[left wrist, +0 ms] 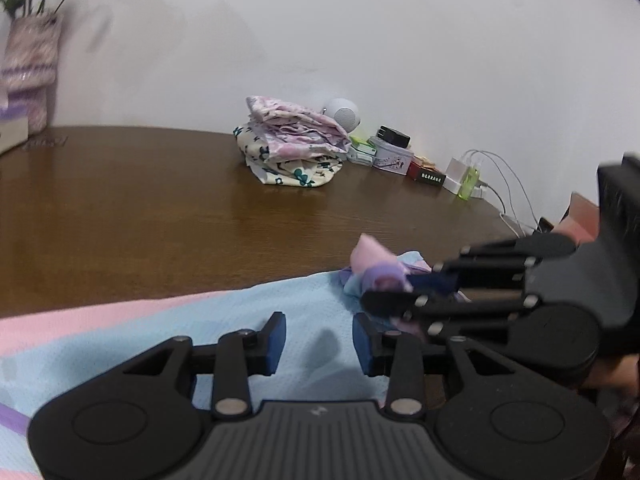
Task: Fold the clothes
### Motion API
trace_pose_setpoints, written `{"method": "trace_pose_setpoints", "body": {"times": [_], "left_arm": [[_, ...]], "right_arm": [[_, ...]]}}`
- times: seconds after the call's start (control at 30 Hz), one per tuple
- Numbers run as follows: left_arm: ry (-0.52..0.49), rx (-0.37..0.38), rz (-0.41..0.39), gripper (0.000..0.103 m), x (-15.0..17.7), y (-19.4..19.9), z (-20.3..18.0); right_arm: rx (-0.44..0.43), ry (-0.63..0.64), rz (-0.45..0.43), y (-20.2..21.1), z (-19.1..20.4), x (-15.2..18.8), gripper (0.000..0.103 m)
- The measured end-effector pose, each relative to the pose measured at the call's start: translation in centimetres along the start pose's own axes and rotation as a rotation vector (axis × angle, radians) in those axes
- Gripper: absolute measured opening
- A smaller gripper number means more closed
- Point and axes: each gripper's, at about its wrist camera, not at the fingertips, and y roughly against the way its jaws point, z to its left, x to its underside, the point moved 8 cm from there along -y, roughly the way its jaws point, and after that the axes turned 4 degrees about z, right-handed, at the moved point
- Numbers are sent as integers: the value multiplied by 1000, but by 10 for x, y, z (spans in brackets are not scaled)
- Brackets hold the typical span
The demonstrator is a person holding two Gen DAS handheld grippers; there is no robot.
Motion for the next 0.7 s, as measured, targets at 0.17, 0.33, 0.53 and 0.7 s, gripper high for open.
{"method": "trace_pose_setpoints", "body": {"times": [0.17,0.33,0.53,0.7], "left_arm": [[56,26,-8,41,0,0,10],[88,48,-52,42,-5,7,14],[11,42,-115,40,-16,17,-6],[-71,15,-110,30,-21,12,-33]], "right_arm": [[-57,-82,-15,0,-1,5,50],[-149,-218,-123,45,-25,0,67],[-12,-233,-131,63,-71,15,41],[-106,-270,-81,33,-72,26,21]]}}
